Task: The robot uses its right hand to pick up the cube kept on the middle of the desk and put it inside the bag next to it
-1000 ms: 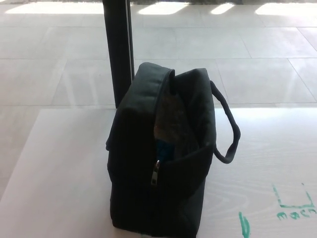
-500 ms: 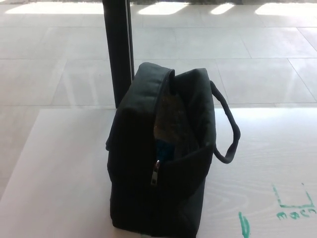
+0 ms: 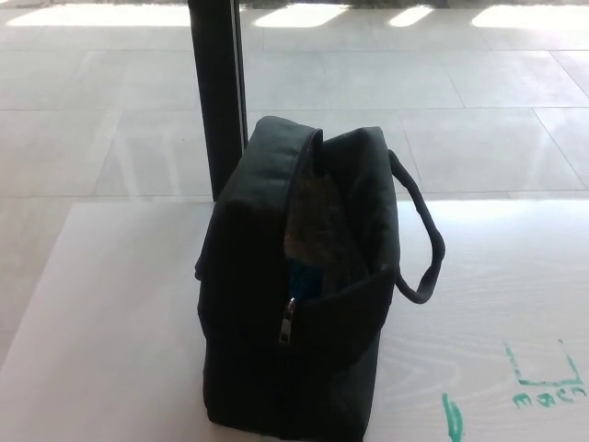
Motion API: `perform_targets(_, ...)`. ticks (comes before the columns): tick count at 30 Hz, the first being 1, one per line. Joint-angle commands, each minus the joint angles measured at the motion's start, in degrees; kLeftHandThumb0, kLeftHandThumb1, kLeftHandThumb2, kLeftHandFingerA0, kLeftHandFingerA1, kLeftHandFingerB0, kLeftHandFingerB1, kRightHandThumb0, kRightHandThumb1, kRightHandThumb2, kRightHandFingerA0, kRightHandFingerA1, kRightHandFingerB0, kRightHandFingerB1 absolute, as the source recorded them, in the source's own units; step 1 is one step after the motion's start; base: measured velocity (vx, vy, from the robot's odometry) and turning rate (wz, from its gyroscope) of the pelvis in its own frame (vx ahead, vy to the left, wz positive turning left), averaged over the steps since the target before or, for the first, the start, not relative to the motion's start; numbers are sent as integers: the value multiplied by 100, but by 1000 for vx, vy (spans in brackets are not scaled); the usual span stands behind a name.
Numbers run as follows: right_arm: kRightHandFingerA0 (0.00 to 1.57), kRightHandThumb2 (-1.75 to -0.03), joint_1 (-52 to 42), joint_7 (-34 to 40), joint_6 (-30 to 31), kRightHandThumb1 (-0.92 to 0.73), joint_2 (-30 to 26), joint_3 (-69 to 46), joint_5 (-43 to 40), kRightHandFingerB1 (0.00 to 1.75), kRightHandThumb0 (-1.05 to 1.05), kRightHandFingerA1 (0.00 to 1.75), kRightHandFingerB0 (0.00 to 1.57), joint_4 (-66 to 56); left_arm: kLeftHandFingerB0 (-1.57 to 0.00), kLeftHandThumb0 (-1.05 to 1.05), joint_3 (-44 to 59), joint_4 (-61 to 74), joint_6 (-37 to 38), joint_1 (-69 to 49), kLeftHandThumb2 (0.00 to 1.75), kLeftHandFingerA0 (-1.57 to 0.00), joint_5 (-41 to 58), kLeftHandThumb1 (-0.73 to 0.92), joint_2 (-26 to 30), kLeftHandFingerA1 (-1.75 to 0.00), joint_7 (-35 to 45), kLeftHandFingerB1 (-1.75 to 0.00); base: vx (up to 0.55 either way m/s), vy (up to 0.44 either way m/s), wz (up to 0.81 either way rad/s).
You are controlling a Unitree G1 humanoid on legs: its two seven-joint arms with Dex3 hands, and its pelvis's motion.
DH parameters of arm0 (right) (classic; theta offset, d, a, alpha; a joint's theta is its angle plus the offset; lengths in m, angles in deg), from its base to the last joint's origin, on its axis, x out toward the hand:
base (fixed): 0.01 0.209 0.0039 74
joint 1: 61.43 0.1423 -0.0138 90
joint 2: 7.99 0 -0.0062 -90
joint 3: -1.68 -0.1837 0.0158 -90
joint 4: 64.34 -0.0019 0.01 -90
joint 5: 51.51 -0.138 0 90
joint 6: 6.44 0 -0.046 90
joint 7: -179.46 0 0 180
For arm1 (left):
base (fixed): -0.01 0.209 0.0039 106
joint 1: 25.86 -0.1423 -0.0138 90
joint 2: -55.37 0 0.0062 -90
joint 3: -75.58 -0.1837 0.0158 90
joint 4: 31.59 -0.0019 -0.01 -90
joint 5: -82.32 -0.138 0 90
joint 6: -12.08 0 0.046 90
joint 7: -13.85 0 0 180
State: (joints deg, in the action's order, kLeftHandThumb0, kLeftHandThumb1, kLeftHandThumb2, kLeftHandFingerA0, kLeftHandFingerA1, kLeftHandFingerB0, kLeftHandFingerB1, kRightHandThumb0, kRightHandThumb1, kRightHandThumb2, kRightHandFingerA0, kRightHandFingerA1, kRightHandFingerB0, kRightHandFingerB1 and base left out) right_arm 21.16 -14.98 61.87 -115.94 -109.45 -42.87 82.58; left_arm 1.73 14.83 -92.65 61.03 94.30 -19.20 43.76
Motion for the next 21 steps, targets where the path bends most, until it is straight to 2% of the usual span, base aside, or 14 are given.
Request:
perform_targets(1,17,-62,21,186,-248,-73,-146,98,-170,30,-70,45,16,98,-31,-68,70,-101,185,26,56,-19,-22,58,17,-51,-75,-43,0,0,0)
perform_targets(2,18,-62,38,198,-261,-73,-158,125,-164,29,-68,44,17,136,-23,-72,45,-92,217,16,83,-15,-36,46,31,-55,-24,-51,0,0,0)
perform_targets(7,16,-61,0,173,-321,-72,-134,161,-257,32,-71,47,16,153,-24,-72,26,-109,248,-1,82,-18,-57,47,68,-56,-9,-51,0,0,0)
perform_targets(8,16,-62,3,133,-290,-72,-128,154,-306,31,-69,46,17,146,-29,-71,-8,-80,276,-23,58,-17,-76,61,83,-51,42,-44,0,0,0)
perform_targets(9,16,-61,28,159,-268,-73,-135,189,-281,31,-68,46,17,110,-22,-73,-36,-23,305,-26,83,-16,-104,48,106,-55,57,-51,0,0,0)
perform_targets(21,13,-62,47,-9,-218,-73,-192,334,-407,30,-69,45,15,149,-22,-73,-19,-28,209,-56,82,-16,-77,47,109,-55,87,-51,0,0,0)
